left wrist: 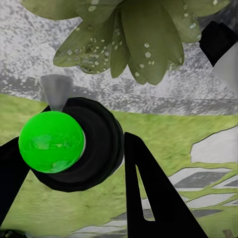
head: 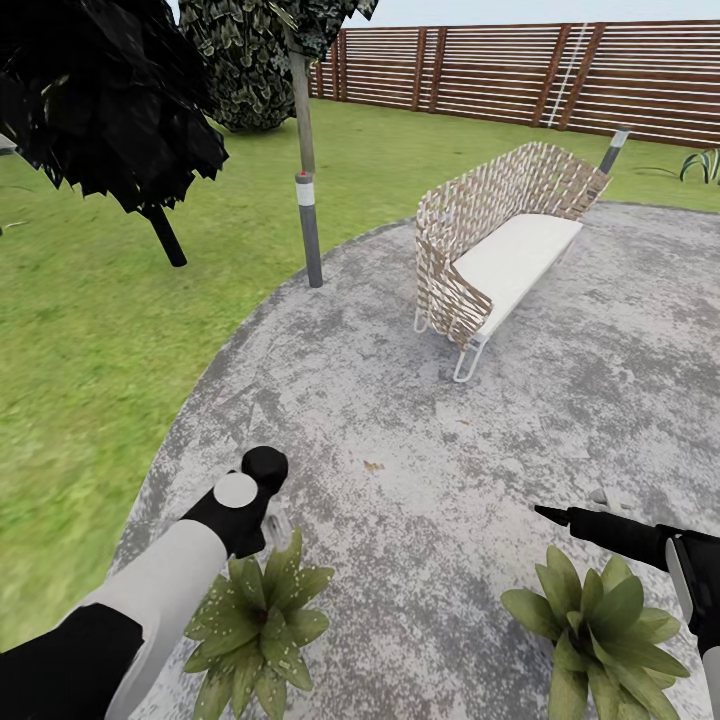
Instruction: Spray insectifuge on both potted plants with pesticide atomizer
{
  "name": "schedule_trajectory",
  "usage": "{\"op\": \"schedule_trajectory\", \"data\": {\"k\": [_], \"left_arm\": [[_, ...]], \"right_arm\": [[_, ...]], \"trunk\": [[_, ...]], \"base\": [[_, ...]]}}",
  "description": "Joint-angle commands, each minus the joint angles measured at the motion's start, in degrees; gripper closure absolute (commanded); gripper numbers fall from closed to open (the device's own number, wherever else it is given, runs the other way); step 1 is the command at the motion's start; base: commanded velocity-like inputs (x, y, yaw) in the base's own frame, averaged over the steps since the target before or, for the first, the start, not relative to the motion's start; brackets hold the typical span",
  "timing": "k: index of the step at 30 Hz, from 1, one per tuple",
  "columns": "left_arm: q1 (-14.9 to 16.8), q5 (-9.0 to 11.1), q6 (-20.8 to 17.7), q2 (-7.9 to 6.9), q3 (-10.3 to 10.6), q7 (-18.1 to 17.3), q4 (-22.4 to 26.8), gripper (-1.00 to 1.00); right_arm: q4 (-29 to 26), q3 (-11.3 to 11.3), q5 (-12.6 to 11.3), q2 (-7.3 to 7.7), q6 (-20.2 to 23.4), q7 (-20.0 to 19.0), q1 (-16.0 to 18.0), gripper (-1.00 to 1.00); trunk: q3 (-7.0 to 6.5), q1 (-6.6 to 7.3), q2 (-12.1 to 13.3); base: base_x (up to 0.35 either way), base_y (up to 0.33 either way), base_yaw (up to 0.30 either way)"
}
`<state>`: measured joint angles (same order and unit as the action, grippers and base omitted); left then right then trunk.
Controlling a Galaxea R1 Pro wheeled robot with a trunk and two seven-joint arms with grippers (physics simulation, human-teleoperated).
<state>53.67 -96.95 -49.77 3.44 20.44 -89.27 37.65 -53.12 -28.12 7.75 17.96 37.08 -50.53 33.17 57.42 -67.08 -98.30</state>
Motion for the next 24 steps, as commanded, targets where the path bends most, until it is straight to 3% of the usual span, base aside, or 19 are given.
{"op": "schedule_trajectory", "data": {"k": [1,11,18,21,22,24], "left_arm": [[0.0,-0.5,-0.6,-0.09,0.1,-0.6,0.0,1.0],[0.0,-0.5,-0.5,-4.94,-0.3,-0.5,0.0,1.0],[0.0,-0.5,-0.5,-5.6,-0.4,-0.5,-0.1,1.0],[0.0,-0.4,-0.6,-8.41,-0.6,-0.6,-1.4,1.0],[0.0,-0.3,-0.6,-10.32,-1.3,-0.6,-3.9,1.0],[-0.1,-0.2,-0.6,-12.63,-3.6,-0.6,-6.8,1.0]], "right_arm": [[-0.1,-0.2,0.6,-0.03,0.2,-0.5,0.1,-1.0],[-0.1,-0.2,0.6,-0.03,0.2,-0.5,0.1,-1.0],[-0.1,-0.2,0.6,-0.03,0.2,-0.5,0.1,-1.0],[-0.1,-0.2,0.6,-0.03,0.2,-0.5,0.1,-1.0],[-0.1,-0.2,0.6,-0.03,0.2,-0.5,0.1,-1.0],[-0.1,-0.2,0.6,-0.03,0.2,-0.6,0.1,-1.0]], "trunk": [[0.04,0.0,0.0],[0.04,0.0,0.0],[0.04,0.0,0.0],[0.04,0.0,0.0],[0.04,0.0,0.0],[0.04,0.0,0.0]], "base": [[0.0,0.0,0.0],[0.0,0.0,0.0],[0.0,0.0,0.0],[0.0,0.0,0.0],[0.0,0.0,0.0],[0.0,0.0,0.0]]}}
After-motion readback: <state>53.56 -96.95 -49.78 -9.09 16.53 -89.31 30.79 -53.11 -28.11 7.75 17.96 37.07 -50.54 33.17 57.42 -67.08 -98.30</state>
